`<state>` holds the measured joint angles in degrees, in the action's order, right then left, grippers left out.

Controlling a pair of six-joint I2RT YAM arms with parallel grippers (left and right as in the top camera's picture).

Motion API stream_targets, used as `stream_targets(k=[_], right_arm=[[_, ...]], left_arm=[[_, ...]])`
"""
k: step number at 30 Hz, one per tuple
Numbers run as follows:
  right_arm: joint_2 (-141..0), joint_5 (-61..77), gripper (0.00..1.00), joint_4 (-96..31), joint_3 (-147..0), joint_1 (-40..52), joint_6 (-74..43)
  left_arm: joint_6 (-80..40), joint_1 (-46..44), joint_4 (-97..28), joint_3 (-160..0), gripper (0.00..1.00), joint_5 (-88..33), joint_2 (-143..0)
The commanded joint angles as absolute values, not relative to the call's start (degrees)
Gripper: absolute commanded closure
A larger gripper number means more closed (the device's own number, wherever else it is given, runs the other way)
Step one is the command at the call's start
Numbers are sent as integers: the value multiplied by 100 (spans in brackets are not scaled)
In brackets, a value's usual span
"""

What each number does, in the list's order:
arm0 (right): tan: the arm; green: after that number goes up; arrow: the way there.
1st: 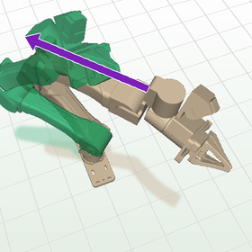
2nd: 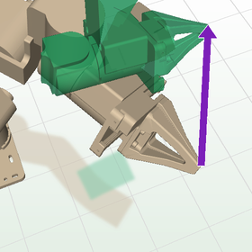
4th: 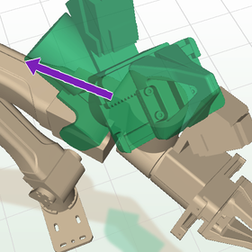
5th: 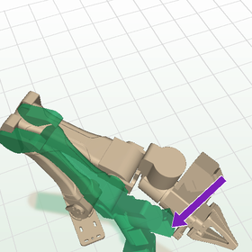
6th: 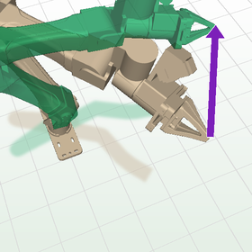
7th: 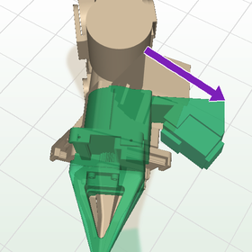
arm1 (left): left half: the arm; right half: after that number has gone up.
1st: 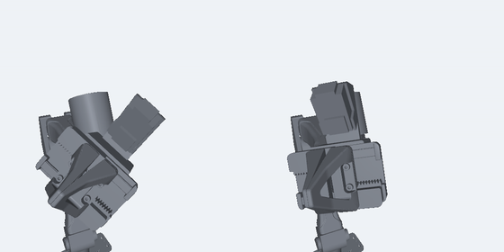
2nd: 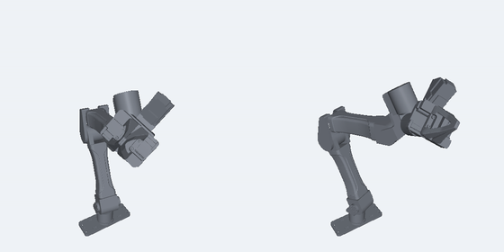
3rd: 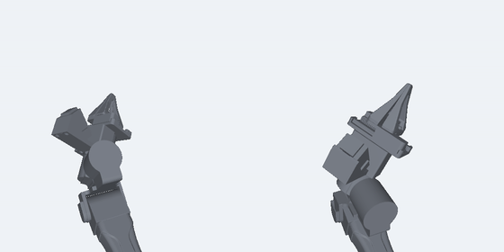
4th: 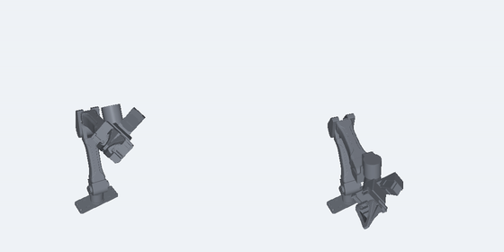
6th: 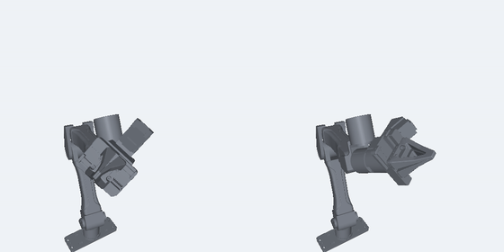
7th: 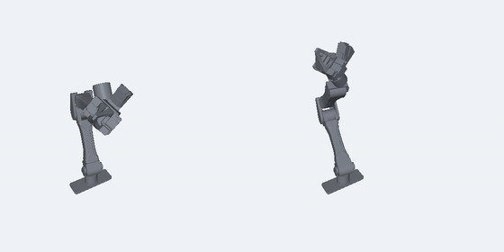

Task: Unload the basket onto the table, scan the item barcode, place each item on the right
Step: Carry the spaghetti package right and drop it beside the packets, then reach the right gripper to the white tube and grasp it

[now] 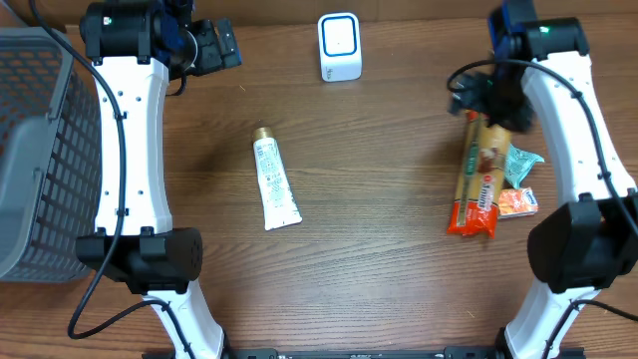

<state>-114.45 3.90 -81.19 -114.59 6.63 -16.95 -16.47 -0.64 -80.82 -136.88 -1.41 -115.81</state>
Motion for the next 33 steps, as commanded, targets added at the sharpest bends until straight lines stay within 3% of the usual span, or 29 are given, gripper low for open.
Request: stream_targets(k=[1,11,22,29,33], right_arm=[[-11410,2241,9,-7537,-11483,1302,-825],[-12355,2506,9,-6248,-10951,2867,-860],[-13166,2969,12,-4851,-10484,3660,-941],[-13399,2965,26,-3750,-10033,3909,-1514],[-13402,2967,41,-3328,-9736,3940,-1870]], left_arm=[[-1584,-78,-8079,-13703,0,-106,-11592],[-1584,-78,-8077,-13703,0,-106,-11592],[-1584,-80,-8079,-13703,0,-104,-11592],[-1584,-78,-8077,-13703,0,-106,-11592],[-1584,-75,-8077,-13703,0,-104,-11592]])
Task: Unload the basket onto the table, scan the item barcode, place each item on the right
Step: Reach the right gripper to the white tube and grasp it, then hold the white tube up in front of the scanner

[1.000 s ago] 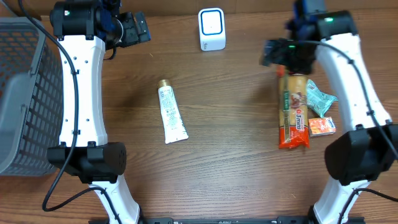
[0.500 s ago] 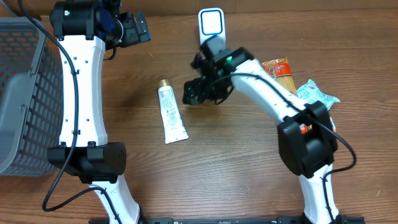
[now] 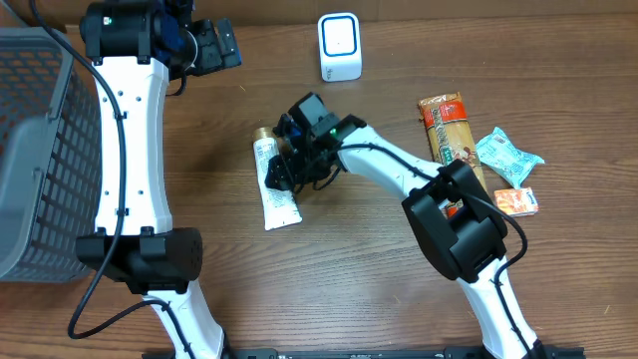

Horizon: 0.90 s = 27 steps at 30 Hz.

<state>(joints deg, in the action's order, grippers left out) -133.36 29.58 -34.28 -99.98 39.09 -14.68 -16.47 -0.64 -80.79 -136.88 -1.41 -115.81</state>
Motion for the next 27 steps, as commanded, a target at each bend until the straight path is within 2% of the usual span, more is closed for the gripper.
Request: stream_targets(k=[1,4,5,10,19,27], right_arm=[[-13404,2965,50,-3315,-9697,3940,-1938],[-13402,2976,94,-3413,-9671,3940,-1981],[-13402,3006,96,-3441,-9673,3927,-1979],[-13292,3557,96,-3706,-9756,3671,-1938],[-11574,3913,96,-3999,-9765,2536,-1313],[-10239,6088,96,-4034,-9765,1632,-843]], left_arm=[[-1584,-78,-8079,-13703,0,-106,-11592],[-1581,-78,-8079,-13703,0,-106,-11592],[-1581,-78,-8079,-13703,0,-106,-11592],[-1584,-78,-8077,-13703,0,-106,-11592],[-1584,-78,-8079,-13703,0,-106,-11592],[-1584,-78,-8079,-13703,0,-106,-11592]])
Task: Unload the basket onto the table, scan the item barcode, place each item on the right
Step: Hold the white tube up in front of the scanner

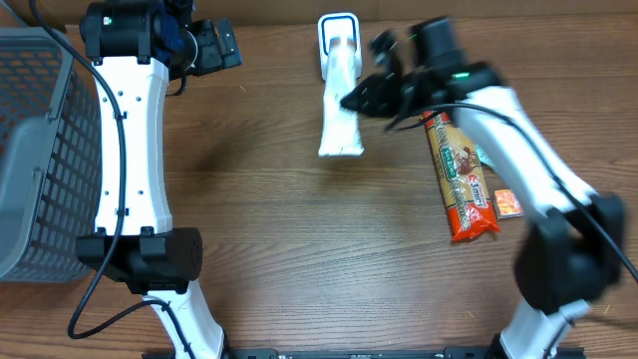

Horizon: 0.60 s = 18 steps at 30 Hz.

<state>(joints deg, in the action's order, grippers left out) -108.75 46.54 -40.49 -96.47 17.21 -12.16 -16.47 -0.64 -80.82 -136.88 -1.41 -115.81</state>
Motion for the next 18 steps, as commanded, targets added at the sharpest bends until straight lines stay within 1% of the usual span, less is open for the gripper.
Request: stream_targets(k=[1,8,18], right_arm=[[-10149,6119,96,-4071,-9765,1586,-834],[-9734,6088,96,-4700,-9765,1542,-97],[-9686,5629,96,-4965,-9767,1549,1]], left_arm=[[-1584,-78,-8077,-13703,0,-106,-11592],[-1584,-78,-8079,-13703,0,-106,-11592],[-1584,-78,-8077,-13703,0,-106,-11592]])
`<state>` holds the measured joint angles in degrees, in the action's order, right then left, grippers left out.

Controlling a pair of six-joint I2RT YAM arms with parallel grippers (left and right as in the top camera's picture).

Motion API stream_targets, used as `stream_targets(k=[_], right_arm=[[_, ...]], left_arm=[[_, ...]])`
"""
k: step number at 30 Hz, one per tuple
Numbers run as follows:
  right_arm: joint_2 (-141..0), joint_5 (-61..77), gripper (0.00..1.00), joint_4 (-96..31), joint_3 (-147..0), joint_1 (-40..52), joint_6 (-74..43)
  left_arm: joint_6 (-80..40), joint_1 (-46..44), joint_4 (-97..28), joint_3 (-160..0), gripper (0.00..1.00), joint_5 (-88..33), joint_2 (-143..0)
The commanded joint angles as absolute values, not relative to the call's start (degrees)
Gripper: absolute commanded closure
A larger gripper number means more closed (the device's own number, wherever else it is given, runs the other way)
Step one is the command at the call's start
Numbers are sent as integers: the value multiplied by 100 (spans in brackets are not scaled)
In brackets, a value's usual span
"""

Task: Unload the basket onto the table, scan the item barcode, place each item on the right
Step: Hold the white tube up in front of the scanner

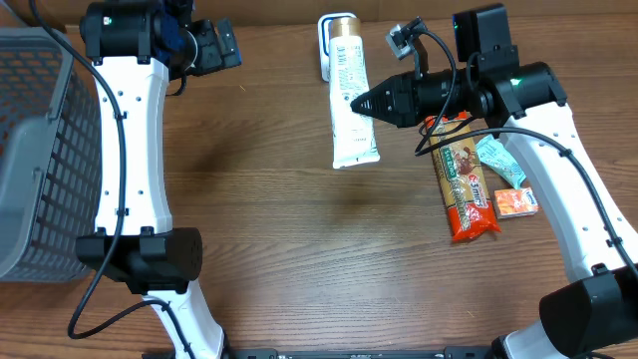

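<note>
A white tube with a gold cap [351,100] hangs above the table, its cap end over the white barcode scanner [325,48] at the back edge. The tube covers most of the scanner. My right gripper [365,104] is shut on the tube's right side, reaching in from the right. At the back left my left gripper [221,45] is held high, open and holding nothing, far from the tube.
A grey mesh basket [35,150] stands at the left edge. Under the right arm lie a long red-and-brown snack pack [467,184], a teal packet [501,162] and a small orange box [516,203].
The tube, still in my right gripper, now sits a little further right and nearer the front, with its gold cap showing over the scanner's top. The left arm has not moved.
The tube first lay flat mid-table while my right gripper was over the snack pack at the right. Then the right gripper was down on the tube. After that it held the tube up in front of the scanner, where it still is.
</note>
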<state>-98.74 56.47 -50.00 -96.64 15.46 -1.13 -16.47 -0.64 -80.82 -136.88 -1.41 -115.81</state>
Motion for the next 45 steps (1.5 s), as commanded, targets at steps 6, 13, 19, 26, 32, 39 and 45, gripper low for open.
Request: stream_targets(k=[6,13,19,26,32,39,45], right_arm=[[-9699,3933,97,-5402,-10132,1623,-480],[-9719,480,97,-5634,-10825,2189,-427],[-9721,-2320,96,-5293,-10807,2882,-75],[-9732,-3103,96,-4910,-10805,3146,78],[-9732,-3100,96,-4799,-10805,3148,478],[-9732,-3107,96,-4713,-10805,3151,915],[-10005,-3743,96,-3830,-10807,3148,1557]], left_arm=[[-1584,-78,-8079,-13703,0,-106,-11592],[-1581,-78,-8079,-13703,0,-106,-11592],[-1584,-78,-8077,-13703,0,-106,-11592],[-1584,-78,-8079,-13703,0,-106,-11592],[-1584,-78,-8079,-13703,0,-106,-11592],[-1584,-78,-8077,-13703,0,-106,-11592],[-1584,-78,-8079,-13703,0,-106,-11592]])
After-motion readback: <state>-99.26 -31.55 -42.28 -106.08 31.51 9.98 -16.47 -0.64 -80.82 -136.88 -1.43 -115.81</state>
